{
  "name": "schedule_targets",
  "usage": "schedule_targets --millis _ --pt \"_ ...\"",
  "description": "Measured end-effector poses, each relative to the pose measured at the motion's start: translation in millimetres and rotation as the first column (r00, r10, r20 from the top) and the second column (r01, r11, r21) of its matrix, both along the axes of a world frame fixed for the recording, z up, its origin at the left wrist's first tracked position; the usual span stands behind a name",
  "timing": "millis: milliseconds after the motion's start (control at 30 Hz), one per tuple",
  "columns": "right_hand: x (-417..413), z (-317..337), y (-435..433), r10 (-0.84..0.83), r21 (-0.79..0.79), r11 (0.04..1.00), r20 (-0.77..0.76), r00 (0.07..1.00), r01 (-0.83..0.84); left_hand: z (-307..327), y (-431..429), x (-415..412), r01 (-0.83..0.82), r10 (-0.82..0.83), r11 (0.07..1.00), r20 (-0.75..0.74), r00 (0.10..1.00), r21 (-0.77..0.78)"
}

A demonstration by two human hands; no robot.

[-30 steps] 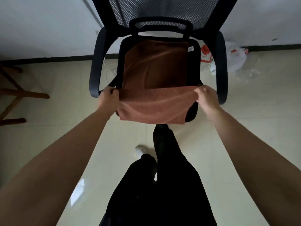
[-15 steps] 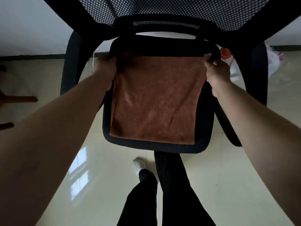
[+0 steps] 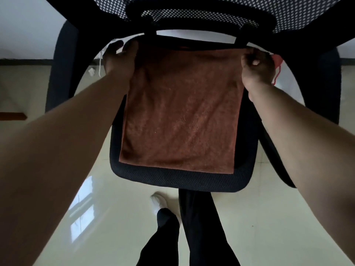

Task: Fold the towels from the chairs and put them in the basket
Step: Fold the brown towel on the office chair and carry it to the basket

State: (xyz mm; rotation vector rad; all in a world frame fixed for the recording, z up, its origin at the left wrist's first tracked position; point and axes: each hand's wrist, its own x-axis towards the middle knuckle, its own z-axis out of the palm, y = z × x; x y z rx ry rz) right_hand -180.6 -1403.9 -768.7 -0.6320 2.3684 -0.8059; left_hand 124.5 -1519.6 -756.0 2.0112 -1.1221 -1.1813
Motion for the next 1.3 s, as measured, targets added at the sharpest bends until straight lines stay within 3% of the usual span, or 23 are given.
schedule_targets --millis 67,133,233,333,400,467,500,567,733,967,1167,1300 --pt "10 4 17 0.066 0.008 0.998 -0.060 0.996 -0.066 14 26 5 0.095 -0.096 0.995 0.061 0.994 0.021" --pt "28 13 48 0.197 0.086 0.979 -0.140 0.970 -0.186 26 67 22 0.325 -0.320 0.945 0.261 0.911 0.028" --pt "68 32 111 0.345 0.159 0.934 -0.172 0.923 -0.319 40 136 51 0.646 -0.605 0.759 0.454 0.654 0.082" --pt "108 37 177 0.518 0.179 0.849 -0.098 0.850 -0.497 40 204 78 0.813 -0.797 0.535 0.459 0.394 0.230" --pt "129 32 214 0.705 0.238 0.705 -0.124 0.699 -0.669 30 238 99 0.902 -0.838 0.344 0.520 0.169 0.261" --pt "145 23 243 0.860 0.371 0.505 -0.139 0.491 -0.780 16 262 119 0.916 -0.833 0.200 0.553 -0.029 0.349" --pt "148 18 253 0.904 0.440 0.423 -0.140 0.405 -0.792 12 267 124 0.902 -0.817 0.154 0.565 -0.113 0.403" --pt "149 8 263 0.924 0.523 0.383 -0.213 0.319 -0.761 4 269 131 0.867 -0.762 0.156 0.616 -0.199 0.474" --pt "149 -1 262 0.817 0.473 0.554 -0.467 0.337 -0.685 -11 259 129 0.897 -0.647 0.274 0.757 -0.094 0.346" --pt "142 19 276 0.800 0.522 0.595 -0.457 0.389 -0.610 9 276 126 0.895 -0.721 0.328 0.692 0.029 0.304" --pt "156 35 347 0.822 0.488 0.565 -0.400 0.406 -0.665 33 339 144 0.851 -0.809 0.270 0.585 -0.054 0.451" --pt "162 44 382 0.849 0.528 0.527 -0.301 0.434 -0.666 43 374 156 0.841 -0.841 0.252 0.539 -0.055 0.480"
